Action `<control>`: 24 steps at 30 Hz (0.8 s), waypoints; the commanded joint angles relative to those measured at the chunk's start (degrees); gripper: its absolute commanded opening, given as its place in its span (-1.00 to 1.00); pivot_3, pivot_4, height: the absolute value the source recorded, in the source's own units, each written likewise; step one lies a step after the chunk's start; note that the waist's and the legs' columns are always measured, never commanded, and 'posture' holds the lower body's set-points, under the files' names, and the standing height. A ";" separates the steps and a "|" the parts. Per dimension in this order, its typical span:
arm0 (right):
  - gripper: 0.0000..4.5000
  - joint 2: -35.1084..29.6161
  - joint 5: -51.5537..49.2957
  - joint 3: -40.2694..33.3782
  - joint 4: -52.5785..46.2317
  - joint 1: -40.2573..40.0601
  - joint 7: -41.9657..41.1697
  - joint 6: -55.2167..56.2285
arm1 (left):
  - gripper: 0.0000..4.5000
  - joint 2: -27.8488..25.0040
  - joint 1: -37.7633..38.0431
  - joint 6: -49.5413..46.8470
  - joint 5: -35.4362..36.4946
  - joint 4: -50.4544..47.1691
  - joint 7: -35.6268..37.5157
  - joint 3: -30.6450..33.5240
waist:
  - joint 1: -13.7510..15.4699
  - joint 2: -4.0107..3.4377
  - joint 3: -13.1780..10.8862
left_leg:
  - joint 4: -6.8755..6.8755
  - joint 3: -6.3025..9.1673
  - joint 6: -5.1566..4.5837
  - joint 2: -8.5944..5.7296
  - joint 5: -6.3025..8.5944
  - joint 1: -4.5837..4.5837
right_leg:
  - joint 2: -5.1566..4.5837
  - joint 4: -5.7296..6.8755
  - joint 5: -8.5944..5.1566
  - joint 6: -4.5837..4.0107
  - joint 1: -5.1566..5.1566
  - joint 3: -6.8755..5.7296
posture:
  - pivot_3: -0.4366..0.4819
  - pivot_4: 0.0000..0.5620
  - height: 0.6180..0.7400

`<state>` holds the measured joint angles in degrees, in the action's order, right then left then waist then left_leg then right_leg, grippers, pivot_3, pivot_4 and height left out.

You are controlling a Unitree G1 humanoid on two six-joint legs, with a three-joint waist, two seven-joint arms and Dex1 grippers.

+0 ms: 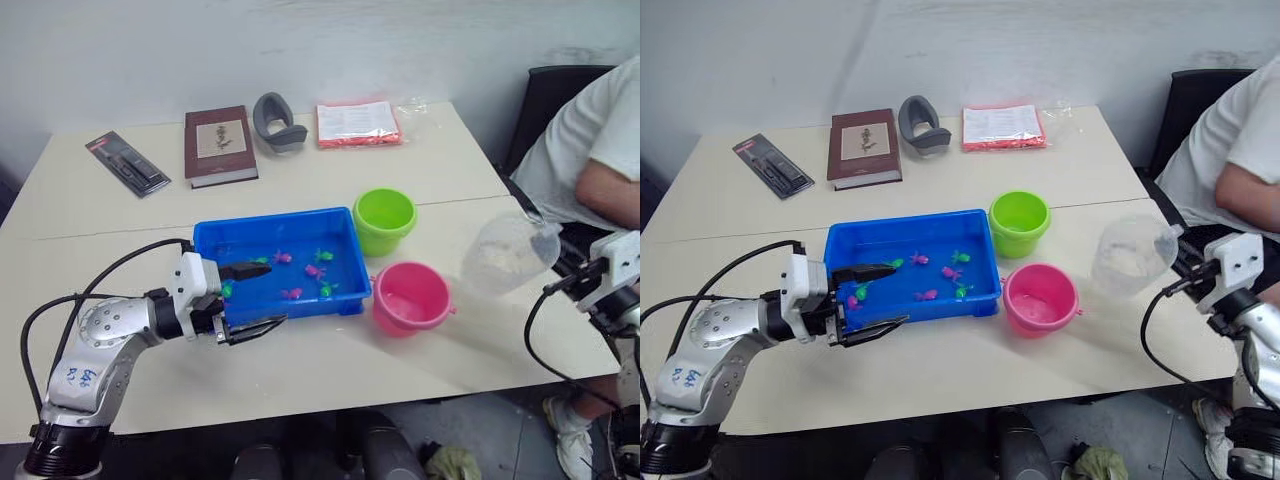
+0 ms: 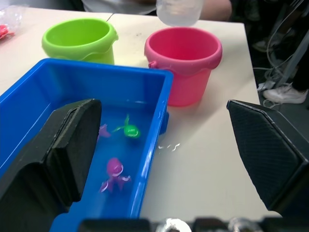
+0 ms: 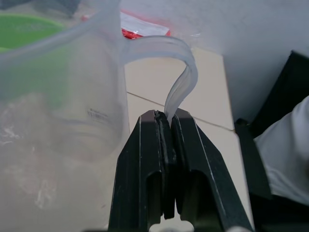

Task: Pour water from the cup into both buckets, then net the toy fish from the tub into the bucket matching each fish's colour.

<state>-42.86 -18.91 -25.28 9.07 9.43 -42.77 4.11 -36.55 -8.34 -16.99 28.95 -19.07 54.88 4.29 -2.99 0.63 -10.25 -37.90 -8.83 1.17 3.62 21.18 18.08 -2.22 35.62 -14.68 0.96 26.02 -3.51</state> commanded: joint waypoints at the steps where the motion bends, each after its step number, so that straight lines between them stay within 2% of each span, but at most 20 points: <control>1: -0.98 -2.64 3.07 -1.63 -9.01 -1.63 2.99 -0.19 | 1.00 0.90 -1.49 0.18 0.45 0.70 1.27 -2.09 | 0.11 0.01 0.00 | 0.00 0.00 0.01 0.01 0.00 0.01 | 0.02 0.00 0.00 0.00 0.01 0.00 | -0.05 -0.47 1.00; 9: -0.98 -2.96 8.16 -0.23 -20.00 -4.93 6.64 -2.07 | 1.00 2.66 -4.96 0.52 -0.22 3.16 2.82 -5.67 | 0.41 0.05 -0.03 | 0.00 -0.02 0.00 0.00 -0.01 0.04 | 0.02 -0.01 0.00 0.01 0.03 0.02 | -0.05 -0.47 1.00; 24: -0.98 -2.74 20.05 2.69 -18.74 -5.35 9.70 12.08 | 1.00 2.98 -6.33 1.50 -1.43 4.78 4.16 -6.58 | 1.03 0.07 -0.04 | -0.01 -0.05 0.00 0.00 -0.01 0.03 | 0.05 -0.01 0.00 0.01 0.04 0.03 | -0.05 -0.47 1.00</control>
<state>-44.96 0.92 -21.63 -8.72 3.42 -34.48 13.58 -33.78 -13.93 -16.36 27.57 -13.37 58.73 -2.27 -1.96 0.70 -10.28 -37.91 -8.88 1.18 3.62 21.16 18.11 -2.17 35.61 -14.68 0.97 26.06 -3.47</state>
